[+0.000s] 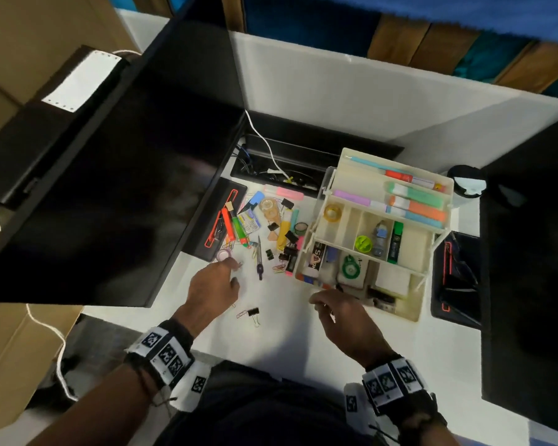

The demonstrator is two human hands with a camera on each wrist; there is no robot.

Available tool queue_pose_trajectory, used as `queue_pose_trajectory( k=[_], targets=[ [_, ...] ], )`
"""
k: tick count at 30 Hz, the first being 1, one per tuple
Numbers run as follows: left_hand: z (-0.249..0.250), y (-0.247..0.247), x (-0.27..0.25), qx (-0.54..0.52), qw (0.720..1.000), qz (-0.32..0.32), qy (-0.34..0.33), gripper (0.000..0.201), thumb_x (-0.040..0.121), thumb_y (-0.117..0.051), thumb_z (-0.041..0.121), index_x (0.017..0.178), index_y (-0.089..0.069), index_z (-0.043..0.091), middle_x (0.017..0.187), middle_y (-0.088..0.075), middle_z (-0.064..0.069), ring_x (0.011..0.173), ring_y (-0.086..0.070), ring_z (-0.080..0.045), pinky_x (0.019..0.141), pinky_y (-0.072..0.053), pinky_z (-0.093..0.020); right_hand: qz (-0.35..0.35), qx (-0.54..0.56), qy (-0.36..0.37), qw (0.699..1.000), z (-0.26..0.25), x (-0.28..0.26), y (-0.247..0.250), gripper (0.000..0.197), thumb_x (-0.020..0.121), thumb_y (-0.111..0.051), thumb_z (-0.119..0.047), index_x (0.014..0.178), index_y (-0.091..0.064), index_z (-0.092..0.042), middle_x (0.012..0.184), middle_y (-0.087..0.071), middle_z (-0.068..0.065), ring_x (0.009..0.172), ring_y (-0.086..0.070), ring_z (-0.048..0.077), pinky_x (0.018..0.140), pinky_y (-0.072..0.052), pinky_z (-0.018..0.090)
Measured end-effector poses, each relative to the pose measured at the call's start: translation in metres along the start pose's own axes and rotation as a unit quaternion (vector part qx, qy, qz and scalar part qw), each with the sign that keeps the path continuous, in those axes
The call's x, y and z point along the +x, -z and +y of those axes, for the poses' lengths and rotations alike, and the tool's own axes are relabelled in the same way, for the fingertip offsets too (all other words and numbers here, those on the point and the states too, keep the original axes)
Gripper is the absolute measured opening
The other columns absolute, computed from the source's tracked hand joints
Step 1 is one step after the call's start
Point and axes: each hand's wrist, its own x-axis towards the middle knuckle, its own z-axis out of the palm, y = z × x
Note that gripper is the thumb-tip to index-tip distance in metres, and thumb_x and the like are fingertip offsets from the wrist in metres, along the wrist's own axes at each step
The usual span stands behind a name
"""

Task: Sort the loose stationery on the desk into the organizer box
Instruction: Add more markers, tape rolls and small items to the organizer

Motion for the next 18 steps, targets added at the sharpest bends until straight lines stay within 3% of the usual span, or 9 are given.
queue_pose_trajectory(
  k=[3,5,7,10,12,13,15,18],
  targets=[
    [-0.039,-0.014,-0.007,-0.031,0.998,-0.054,-0.011,0.044,0.091,-0.069,0.039,0.131,-0.057,0.028,0.113,-0.067,0.000,0.105,-0.066,-0.021,0.086,-0.052,-0.033,-0.042,0.003,0.004,0.999,-0.020,0.013,-0.018,0.029,0.099,-0.060,-0.020,0.127,-0.066,-0.024,0.117,-0.068,-0.006,0.092,-0.064,0.009,0.086,-0.048,0.021],
    [-0.055,-0.022,-0.011,-0.038,0.994,-0.092,-0.038,0.054,0.087,-0.072,0.046,0.136,-0.053,0.031,0.119,-0.059,0.003,0.107,-0.065,-0.019,0.090,-0.054,-0.034,-0.095,0.014,0.001,0.995,-0.034,0.021,-0.034,0.045,0.097,-0.065,-0.028,0.141,-0.056,-0.024,0.128,-0.059,-0.005,0.091,-0.060,0.010,0.086,-0.045,0.020],
    [-0.066,-0.030,-0.015,-0.047,0.990,-0.123,-0.058,0.063,0.084,-0.073,0.047,0.140,-0.050,0.030,0.128,-0.054,0.004,0.112,-0.065,-0.019,0.095,-0.054,-0.037,-0.156,-0.004,0.004,0.988,-0.048,0.031,-0.054,0.062,0.093,-0.071,-0.035,0.149,-0.046,-0.021,0.138,-0.048,-0.001,0.097,-0.059,0.016,0.088,-0.047,0.026],
    [-0.076,-0.039,-0.016,-0.064,0.987,-0.123,-0.083,0.070,0.080,-0.072,0.053,0.139,-0.051,0.022,0.134,-0.053,0.000,0.114,-0.063,-0.021,0.098,-0.052,-0.041,-0.185,-0.058,-0.010,0.981,-0.056,0.046,-0.091,0.080,0.083,-0.077,-0.048,0.150,-0.043,-0.021,0.146,-0.040,0.002,0.117,-0.058,0.023,0.100,-0.050,0.036],
    [-0.079,-0.043,-0.013,-0.076,0.986,-0.107,-0.103,0.071,0.075,-0.076,0.056,0.133,-0.054,0.021,0.129,-0.056,0.000,0.109,-0.064,-0.023,0.092,-0.054,-0.041,-0.178,-0.060,-0.030,0.982,-0.060,0.054,-0.107,0.072,0.082,-0.079,-0.045,0.143,-0.051,-0.021,0.142,-0.042,0.002,0.116,-0.060,0.023,0.100,-0.053,0.037],
    [-0.077,-0.044,-0.012,-0.074,0.985,-0.101,-0.115,0.068,0.074,-0.078,0.053,0.130,-0.055,0.021,0.126,-0.057,0.000,0.106,-0.065,-0.025,0.089,-0.054,-0.041,-0.164,-0.051,-0.026,0.985,-0.064,0.058,-0.110,0.057,0.084,-0.079,-0.037,0.134,-0.060,-0.019,0.136,-0.046,0.003,0.110,-0.064,0.025,0.096,-0.055,0.036],
    [-0.066,-0.039,-0.010,-0.049,0.984,-0.090,-0.144,0.055,0.080,-0.078,0.039,0.126,-0.055,0.021,0.126,-0.055,-0.003,0.104,-0.065,-0.029,0.085,-0.054,-0.042,-0.134,-0.053,-0.003,0.990,-0.070,0.062,-0.114,0.023,0.091,-0.073,-0.019,0.112,-0.074,-0.011,0.122,-0.058,0.009,0.099,-0.066,0.030,0.090,-0.056,0.033],
    [-0.040,-0.031,0.001,-0.029,0.980,-0.046,-0.191,0.042,0.086,-0.068,0.011,0.124,-0.055,0.018,0.129,-0.050,-0.005,0.109,-0.060,-0.030,0.083,-0.055,-0.042,-0.099,-0.076,-0.011,0.992,-0.071,0.061,-0.118,0.012,0.097,-0.063,-0.008,0.097,-0.074,-0.004,0.106,-0.062,0.013,0.092,-0.066,0.031,0.084,-0.054,0.033]
  ],
)
